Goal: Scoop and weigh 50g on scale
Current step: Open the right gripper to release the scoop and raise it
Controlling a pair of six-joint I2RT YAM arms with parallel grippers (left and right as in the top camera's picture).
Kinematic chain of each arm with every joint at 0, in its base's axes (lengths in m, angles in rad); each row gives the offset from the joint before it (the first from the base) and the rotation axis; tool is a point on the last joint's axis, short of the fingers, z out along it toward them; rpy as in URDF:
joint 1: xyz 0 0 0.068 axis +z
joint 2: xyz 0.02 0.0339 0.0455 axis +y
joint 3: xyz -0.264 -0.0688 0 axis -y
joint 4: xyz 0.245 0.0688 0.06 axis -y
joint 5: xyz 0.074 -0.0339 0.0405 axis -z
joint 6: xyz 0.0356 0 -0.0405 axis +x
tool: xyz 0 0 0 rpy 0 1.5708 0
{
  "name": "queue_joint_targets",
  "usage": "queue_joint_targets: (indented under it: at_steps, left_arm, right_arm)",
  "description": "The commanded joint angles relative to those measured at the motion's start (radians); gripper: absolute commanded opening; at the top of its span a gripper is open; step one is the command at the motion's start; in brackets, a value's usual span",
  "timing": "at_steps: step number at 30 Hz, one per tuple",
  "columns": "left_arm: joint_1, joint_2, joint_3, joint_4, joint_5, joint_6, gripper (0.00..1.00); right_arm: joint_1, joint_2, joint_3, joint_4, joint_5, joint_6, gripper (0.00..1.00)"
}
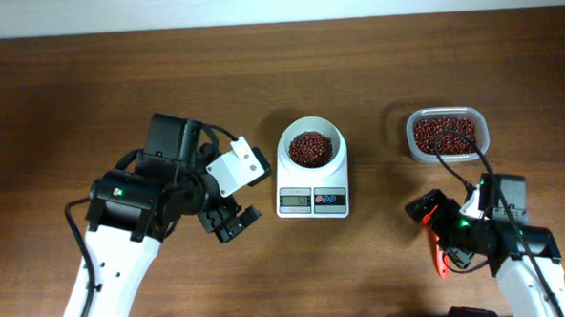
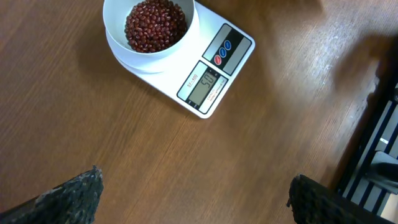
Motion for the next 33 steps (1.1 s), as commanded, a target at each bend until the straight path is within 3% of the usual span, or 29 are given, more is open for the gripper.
queue_joint_targets:
  at_steps: [1, 6, 11, 18, 33]
  left_arm:
    - [-0.003, 0.000, 0.005, 0.002, 0.014, 0.016, 0.99]
    - [-0.003, 0.000, 0.005, 0.002, 0.014, 0.016, 0.99]
    - [-0.003, 0.000, 0.005, 0.002, 0.014, 0.016, 0.99]
    - [-0.003, 0.000, 0.005, 0.002, 0.014, 0.016, 0.99]
    - [-0.003, 0.000, 0.005, 0.002, 0.014, 0.016, 0.99]
  right_arm:
    - [-0.002, -0.033, 0.010, 0.016, 0.067, -0.027, 0.99]
    - [0.000, -0.300, 0.007, 0.016, 0.104, -0.224, 0.99]
    - [0.142, -0.573, -0.065, 0.023, 0.213, -0.224, 0.99]
    - [0.142, -0.979, -0.264, 0.196, 0.233, -0.224, 0.99]
    - [0.143, -0.991, -0.516, 0.737, 0.297, -0.224, 0.99]
